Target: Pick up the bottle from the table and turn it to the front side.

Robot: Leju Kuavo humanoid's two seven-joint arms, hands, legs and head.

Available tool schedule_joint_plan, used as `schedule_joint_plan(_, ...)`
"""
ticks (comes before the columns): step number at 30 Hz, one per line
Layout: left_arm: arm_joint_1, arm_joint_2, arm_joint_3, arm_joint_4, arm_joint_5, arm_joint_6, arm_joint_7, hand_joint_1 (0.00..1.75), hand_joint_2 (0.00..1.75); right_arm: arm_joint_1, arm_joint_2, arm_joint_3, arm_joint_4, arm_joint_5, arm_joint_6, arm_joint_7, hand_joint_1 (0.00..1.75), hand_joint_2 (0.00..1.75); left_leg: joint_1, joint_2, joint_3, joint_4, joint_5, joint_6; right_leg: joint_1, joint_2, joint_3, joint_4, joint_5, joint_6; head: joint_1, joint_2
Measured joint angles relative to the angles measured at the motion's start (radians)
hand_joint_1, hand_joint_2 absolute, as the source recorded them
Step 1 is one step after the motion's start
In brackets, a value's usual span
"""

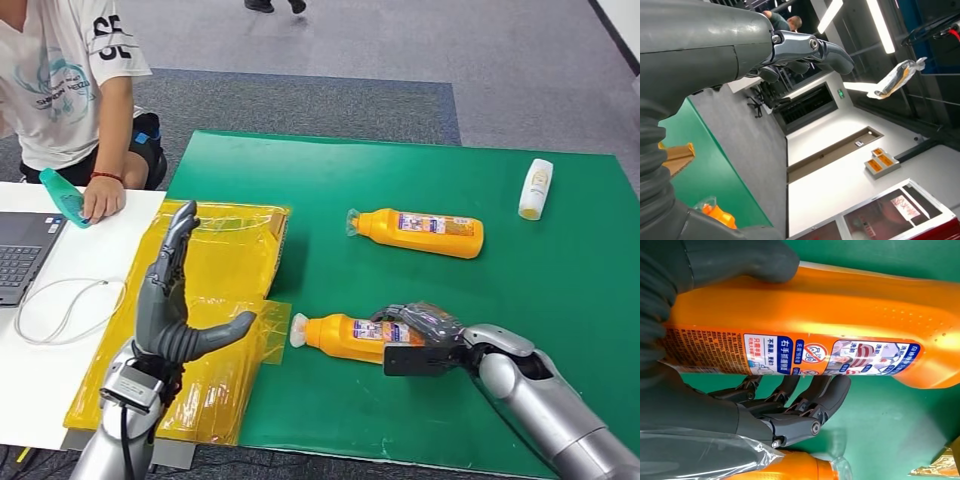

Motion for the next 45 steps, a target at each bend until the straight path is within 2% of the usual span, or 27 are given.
schedule_joint_plan(6, -0.001, 0.001, 0.003, 0.000, 0.000, -0.001, 0.000, 0.00, 1.75, -0.005, -0.004, 0.012, 0.001, -0.005, -0.012, 0.010, 1.75, 1.75, 0.000, 0.000, 0.000, 0.000, 0.000, 0.000, 0.000, 0.000, 0.000, 0.000, 0.000, 0.000, 0.000, 0.000)
schedule_joint_plan(11, 0.000, 0.001, 0.011, 0.000, 0.000, -0.003, 0.000, 0.00, 1.75, 0.003, -0.006, 0.020, 0.000, -0.020, -0.060, 0.011, 1.75, 1.75, 0.000, 0.000, 0.000, 0.000, 0.000, 0.000, 0.000, 0.000, 0.000, 0.000, 0.000, 0.000, 0.000, 0.000)
schedule_joint_plan(22, 0.001, 0.001, 0.013, -0.002, 0.004, -0.003, 0.000, 0.00, 1.75, 0.053, 0.008, -0.009, -0.029, -0.044, -0.112, -0.033, 1.75, 1.75, 0.000, 0.000, 0.000, 0.000, 0.000, 0.000, 0.000, 0.000, 0.000, 0.000, 0.000, 0.000, 0.000, 0.000)
schedule_joint_plan(28, 0.009, 0.001, 0.013, -0.012, 0.004, -0.006, 0.000, 0.00, 1.75, 0.135, 0.085, -0.126, -0.081, -0.152, -0.116, -0.112, 1.75, 1.75, 0.000, 0.000, -0.001, 0.000, 0.000, 0.000, 0.000, 0.000, -0.002, 0.000, -0.001, 0.000, 0.000, 0.000)
schedule_joint_plan(33, 0.015, 0.001, 0.014, -0.017, 0.004, -0.006, 0.003, 0.00, 1.75, 0.177, 0.137, -0.201, -0.115, -0.212, -0.094, -0.125, 1.75, 1.75, 0.000, -0.001, -0.002, 0.000, 0.000, 0.000, 0.000, -0.001, -0.002, 0.000, -0.002, 0.001, 0.000, 0.000)
schedule_joint_plan(45, 0.035, -0.010, 0.012, -0.023, -0.028, -0.002, 0.022, 0.00, 1.75, 0.269, 0.285, -0.448, -0.199, -0.480, 0.024, -0.130, 1.75, 1.75, -0.001, -0.001, -0.002, 0.000, -0.001, 0.001, 0.000, -0.001, -0.002, 0.000, -0.002, 0.001, 0.000, 0.000)
